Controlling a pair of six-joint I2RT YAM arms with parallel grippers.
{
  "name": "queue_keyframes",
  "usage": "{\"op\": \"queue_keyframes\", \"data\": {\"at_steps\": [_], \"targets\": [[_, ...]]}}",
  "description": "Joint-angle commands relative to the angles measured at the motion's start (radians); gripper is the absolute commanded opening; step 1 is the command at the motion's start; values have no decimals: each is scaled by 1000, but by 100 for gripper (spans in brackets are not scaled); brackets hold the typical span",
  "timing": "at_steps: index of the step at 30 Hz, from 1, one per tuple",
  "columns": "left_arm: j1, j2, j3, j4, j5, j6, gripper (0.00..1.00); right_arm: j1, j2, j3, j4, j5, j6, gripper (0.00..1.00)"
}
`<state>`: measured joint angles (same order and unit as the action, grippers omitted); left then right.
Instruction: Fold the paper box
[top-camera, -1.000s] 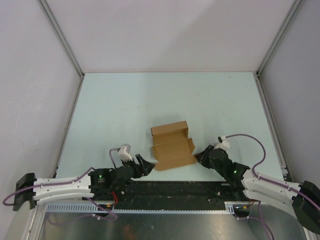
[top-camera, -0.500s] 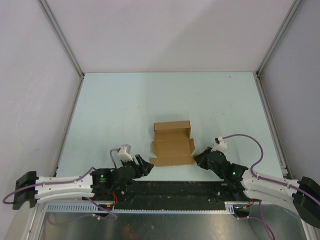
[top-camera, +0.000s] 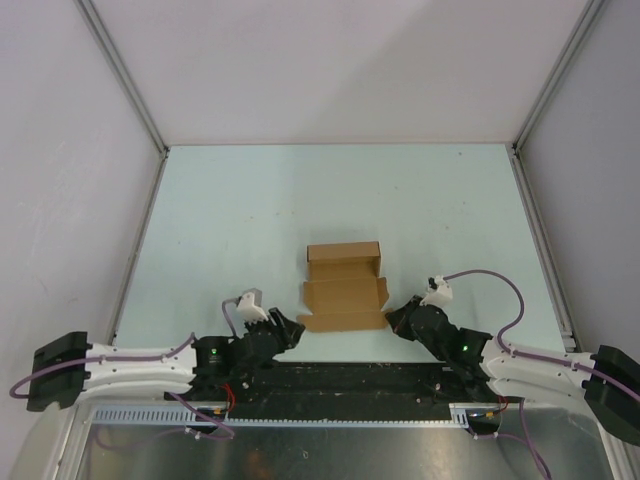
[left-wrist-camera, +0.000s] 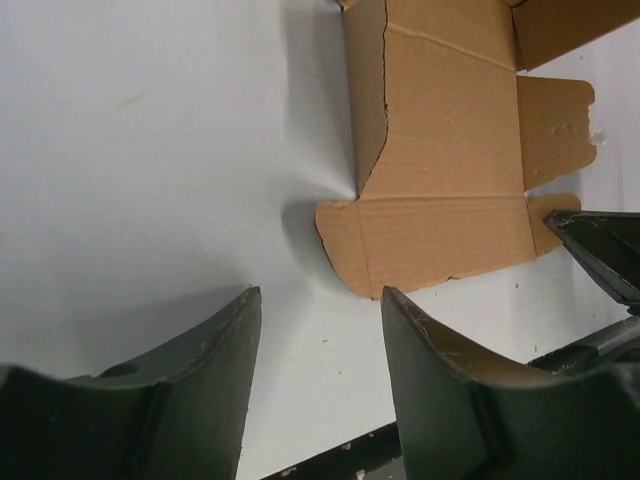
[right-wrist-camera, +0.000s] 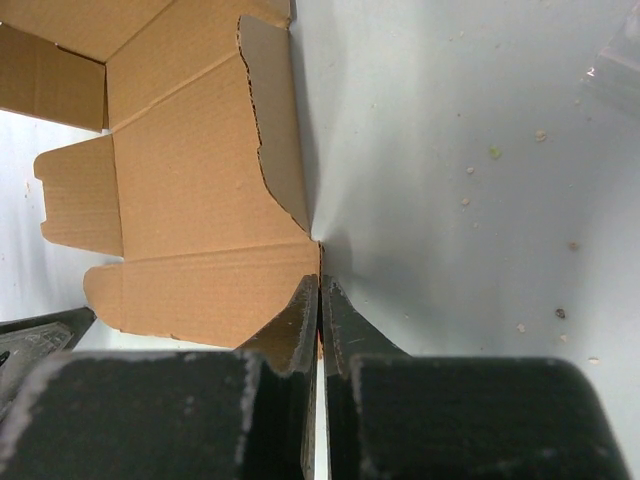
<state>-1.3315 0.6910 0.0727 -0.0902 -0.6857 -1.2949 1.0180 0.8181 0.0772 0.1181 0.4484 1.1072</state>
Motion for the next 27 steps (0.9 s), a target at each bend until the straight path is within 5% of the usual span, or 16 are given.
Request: {"op": "queue_keyframes", "data": {"at_steps": [1,27], "targets": [[-6,120,-13,199,-6,-47,56,11,1,19,-15,30,14,0],[-5,462,93,308,-31,-107,32,22,-23,22,-51,39,13,0]]}}
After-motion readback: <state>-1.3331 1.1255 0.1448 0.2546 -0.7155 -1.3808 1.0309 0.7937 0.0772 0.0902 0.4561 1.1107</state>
